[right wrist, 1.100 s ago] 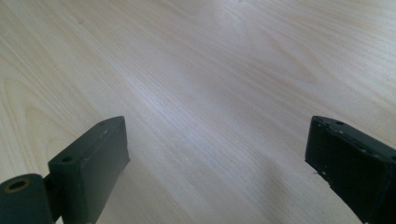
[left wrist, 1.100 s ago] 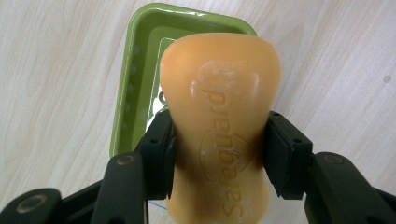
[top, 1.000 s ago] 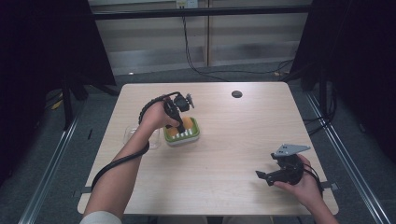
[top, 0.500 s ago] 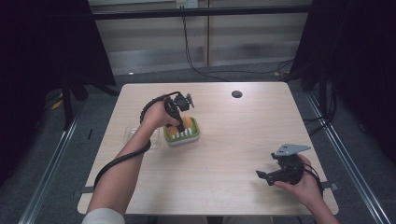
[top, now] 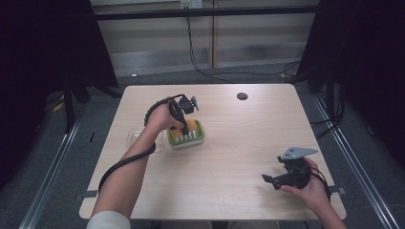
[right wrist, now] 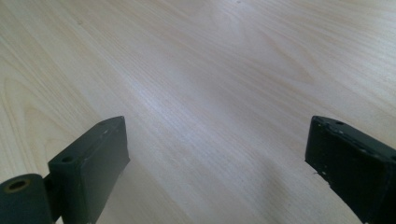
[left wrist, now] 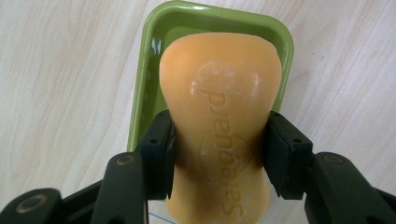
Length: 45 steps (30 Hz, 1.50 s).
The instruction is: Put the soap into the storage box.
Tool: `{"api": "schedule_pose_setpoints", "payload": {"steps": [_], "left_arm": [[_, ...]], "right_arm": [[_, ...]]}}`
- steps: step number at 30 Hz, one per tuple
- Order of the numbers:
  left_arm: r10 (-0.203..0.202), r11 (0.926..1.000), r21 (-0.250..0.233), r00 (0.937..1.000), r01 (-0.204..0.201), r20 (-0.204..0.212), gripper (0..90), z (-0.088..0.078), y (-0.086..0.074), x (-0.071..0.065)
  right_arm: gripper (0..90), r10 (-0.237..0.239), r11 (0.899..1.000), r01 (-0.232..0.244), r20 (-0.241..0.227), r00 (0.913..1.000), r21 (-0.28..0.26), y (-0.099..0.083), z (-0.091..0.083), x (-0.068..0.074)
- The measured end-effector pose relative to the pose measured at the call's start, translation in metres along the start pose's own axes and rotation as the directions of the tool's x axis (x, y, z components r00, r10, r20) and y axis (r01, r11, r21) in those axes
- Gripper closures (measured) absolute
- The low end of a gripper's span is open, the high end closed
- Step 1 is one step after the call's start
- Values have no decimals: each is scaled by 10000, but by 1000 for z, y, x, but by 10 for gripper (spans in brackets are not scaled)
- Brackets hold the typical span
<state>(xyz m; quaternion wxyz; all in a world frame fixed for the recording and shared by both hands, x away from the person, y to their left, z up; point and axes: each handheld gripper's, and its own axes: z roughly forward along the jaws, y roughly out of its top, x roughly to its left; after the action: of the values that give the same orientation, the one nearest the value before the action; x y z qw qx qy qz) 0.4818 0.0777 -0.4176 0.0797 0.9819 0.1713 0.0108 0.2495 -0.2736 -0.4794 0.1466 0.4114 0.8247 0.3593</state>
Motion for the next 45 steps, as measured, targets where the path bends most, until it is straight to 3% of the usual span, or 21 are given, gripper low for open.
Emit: {"api": "schedule_pose_setpoints", "payload": {"steps": [1, 10, 11, 12, 14, 16, 17, 18, 20, 24, 27, 28, 31, 37, 41, 42, 45], "left_arm": [[206, 9997, 112, 9998, -205, -72, 497, 0, 0, 1], [-111, 9998, -184, 9997, 107, -196, 497, 5, -1, 2], [114, 9999, -12, 9998, -114, -159, 497, 4, -1, 5], [-107, 9998, -139, 9998, 105, -143, 497, 5, -2, 4], [54, 10000, 28, 9998, -54, -170, 497, 4, -2, 6], [-35, 10000, -10, 9998, 35, -174, 497, 5, -2, 6], [56, 9999, 116, 10000, -57, 33, 497, 4, -1, 8], [131, 9998, 114, 9999, -131, -3, 497, 4, -1, 8], [-118, 9999, -105, 9996, 116, -248, 497, 7, -2, 6], [112, 9999, 19, 9997, -111, -236, 497, 7, 0, 7], [-25, 10000, -71, 9998, 23, -215, 497, 8, 0, 6], [-39, 10000, 10, 10000, 39, -41, 497, 8, 1, 7], [-49, 9999, -102, 9996, 46, -275, 497, 10, 1, 5], [171, 9998, 110, 9996, -169, -232, 497, 12, 1, 8], [-16, 10000, -46, 9997, 15, -229, 497, 15, 1, 7], [127, 9999, 96, 9999, -125, -112, 497, 14, 1, 8], [55, 10000, 8, 9997, -54, -224, 497, 16, 1, 7]], "right_arm": [[57, 26, 10000, -26, -14, 10000, -14, 0, 0, 0], [57, 25, 10000, -25, -25, 10000, -31, 0, 0, -1], [56, 31, 10000, -31, -31, 10000, -25, 0, 0, -1], [56, 35, 10000, -36, -35, 10000, -33, 0, 0, -1], [56, 31, 10000, -31, -31, 10000, -33, 0, 0, -1], [56, 51, 10000, -51, -36, 10000, -43, 0, 0, -1], [56, 41, 10000, -42, -42, 10000, -32, 0, 0, -1], [56, 62, 10000, -62, -54, 10000, -32, 0, 0, -1], [56, 45, 10000, -45, -67, 10000, -21, 0, 1, 0], [56, 49, 10000, -49, -67, 10000, -36, 0, 1, 0], [56, 40, 10000, -40, -75, 10000, -28, 0, 1, 0], [56, 55, 10000, -55, -64, 10000, -25, 0, 1, 0], [56, 38, 10000, -39, -63, 10000, -46, 0, 1, 0], [56, -1, 10000, 1, -59, 10000, -42, 0, 0, -1], [56, 31, 10000, -31, -62, 10000, -31, 0, 1, 0], [56, -2, 10000, 2, -64, 10000, -23, 0, 0, -1], [56, 6, 10000, -6, -59, 10000, -37, 0, 0, -1]]}}
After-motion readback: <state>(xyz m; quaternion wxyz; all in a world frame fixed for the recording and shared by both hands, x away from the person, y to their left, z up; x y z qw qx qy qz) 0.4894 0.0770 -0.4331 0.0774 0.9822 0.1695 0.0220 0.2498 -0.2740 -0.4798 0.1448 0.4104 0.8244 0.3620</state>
